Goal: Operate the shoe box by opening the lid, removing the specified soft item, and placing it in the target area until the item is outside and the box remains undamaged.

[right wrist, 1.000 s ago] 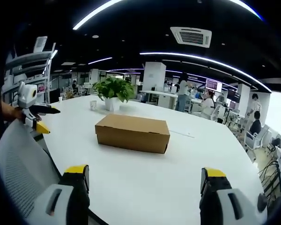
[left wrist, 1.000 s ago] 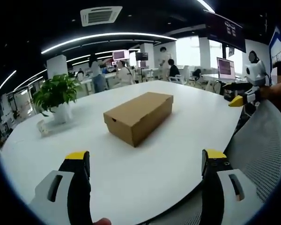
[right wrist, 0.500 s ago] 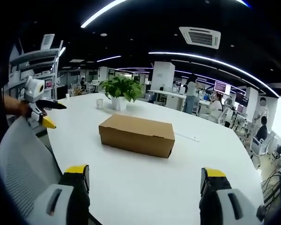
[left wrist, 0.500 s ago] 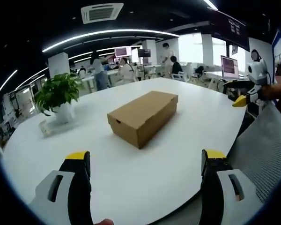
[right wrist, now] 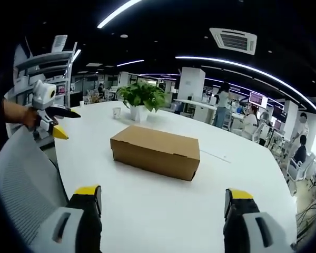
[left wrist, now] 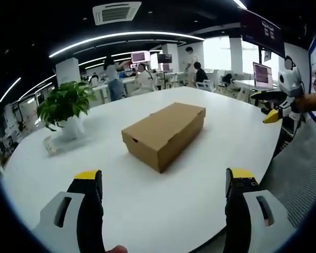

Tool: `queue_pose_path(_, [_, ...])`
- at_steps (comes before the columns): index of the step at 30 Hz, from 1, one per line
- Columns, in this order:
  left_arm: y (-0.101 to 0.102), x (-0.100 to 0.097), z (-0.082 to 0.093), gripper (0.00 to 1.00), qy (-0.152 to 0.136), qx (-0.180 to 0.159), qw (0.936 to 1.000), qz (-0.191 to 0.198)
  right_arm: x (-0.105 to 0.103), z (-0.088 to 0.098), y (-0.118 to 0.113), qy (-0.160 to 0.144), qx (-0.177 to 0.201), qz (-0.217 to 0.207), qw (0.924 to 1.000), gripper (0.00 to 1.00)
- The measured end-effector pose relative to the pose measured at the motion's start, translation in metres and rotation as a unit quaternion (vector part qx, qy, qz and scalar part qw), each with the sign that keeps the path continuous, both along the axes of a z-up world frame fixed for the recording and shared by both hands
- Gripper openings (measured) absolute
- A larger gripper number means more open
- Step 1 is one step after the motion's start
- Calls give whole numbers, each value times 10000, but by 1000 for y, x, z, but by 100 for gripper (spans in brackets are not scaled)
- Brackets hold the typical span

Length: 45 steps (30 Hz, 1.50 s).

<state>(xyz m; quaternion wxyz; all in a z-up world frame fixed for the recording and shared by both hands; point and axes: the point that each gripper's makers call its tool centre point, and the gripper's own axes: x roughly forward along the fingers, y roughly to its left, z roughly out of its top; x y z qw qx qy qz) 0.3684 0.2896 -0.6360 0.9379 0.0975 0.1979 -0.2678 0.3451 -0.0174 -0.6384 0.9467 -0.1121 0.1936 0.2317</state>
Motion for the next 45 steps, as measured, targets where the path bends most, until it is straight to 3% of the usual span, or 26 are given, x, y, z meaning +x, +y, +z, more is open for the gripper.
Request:
queue_pose_path(24, [-23,39,-9,95,52,-112,9999,87,55,-7,1,-7,-259,556,9981,97])
queue_pose_path(45, [-37,63,-31,93,237,-95,9993,290,99,-20,17,44,-256,858,9960,95])
